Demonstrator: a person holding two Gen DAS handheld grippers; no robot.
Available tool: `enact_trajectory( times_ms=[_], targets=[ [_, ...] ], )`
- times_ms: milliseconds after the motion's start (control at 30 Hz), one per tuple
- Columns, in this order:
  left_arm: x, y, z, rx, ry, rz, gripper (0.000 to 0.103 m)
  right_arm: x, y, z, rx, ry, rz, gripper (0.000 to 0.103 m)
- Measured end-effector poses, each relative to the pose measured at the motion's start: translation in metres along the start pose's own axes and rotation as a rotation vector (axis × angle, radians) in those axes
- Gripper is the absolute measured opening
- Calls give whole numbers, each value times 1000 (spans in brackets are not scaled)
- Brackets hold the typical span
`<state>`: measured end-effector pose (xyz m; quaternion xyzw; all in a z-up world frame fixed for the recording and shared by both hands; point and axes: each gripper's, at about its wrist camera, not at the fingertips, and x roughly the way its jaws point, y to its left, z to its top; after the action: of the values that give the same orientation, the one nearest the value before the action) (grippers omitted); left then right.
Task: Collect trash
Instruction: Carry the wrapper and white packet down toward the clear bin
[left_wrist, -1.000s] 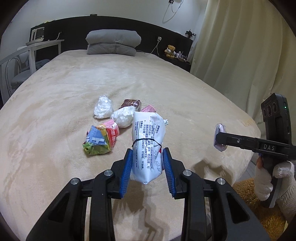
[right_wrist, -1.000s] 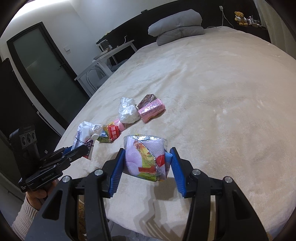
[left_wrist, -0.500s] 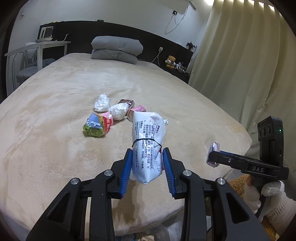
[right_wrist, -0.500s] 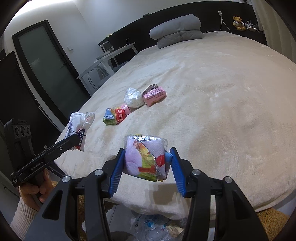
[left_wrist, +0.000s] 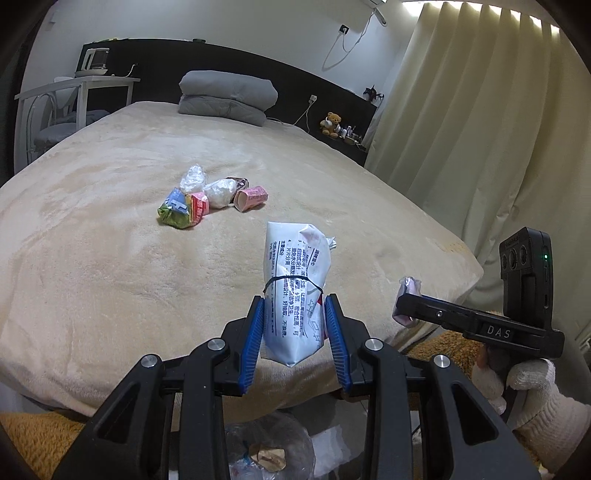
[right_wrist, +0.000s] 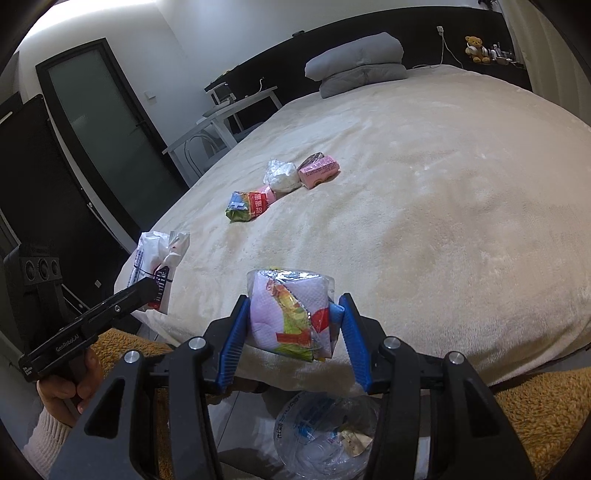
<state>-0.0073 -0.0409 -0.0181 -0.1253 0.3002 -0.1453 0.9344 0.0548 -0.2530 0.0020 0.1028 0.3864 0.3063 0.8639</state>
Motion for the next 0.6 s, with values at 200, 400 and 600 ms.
enact_trajectory(
  times_ms=[200, 400, 600],
  targets=[
    [-5, -7, -18, -11, 22, 0, 33, -5, 9, -17, -28, 19, 9, 49],
    [-4, -11, -40, -23, 65, 10, 33, -1, 15, -35, -48, 64, -4, 49],
    [7, -8, -62, -59, 153, 38, 33, 11, 12, -52, -44, 141, -32, 49]
  ],
)
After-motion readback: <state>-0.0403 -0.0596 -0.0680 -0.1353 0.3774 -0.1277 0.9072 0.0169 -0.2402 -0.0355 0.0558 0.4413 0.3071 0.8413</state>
